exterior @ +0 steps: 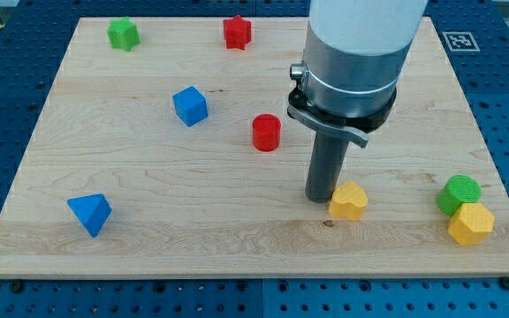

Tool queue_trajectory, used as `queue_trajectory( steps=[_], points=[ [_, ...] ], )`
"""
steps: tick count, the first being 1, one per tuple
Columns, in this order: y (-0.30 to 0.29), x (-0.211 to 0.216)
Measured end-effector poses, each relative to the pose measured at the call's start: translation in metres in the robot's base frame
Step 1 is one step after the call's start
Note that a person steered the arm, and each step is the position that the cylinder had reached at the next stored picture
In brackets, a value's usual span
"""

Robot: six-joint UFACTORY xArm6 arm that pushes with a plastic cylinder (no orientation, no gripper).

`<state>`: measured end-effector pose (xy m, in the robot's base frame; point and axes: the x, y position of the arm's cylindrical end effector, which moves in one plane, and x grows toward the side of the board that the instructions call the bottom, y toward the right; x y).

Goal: Slide the yellow heart to the top left of yellow hexagon

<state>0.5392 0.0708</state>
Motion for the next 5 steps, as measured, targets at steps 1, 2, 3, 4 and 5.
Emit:
queue_trajectory(
  steps=[1,2,3,4,5],
  points=[
    [0.004,0.014],
    [0.037,0.015],
    [0.061,0.016],
    [0.076,0.019],
    [0.091,0.019]
  ],
)
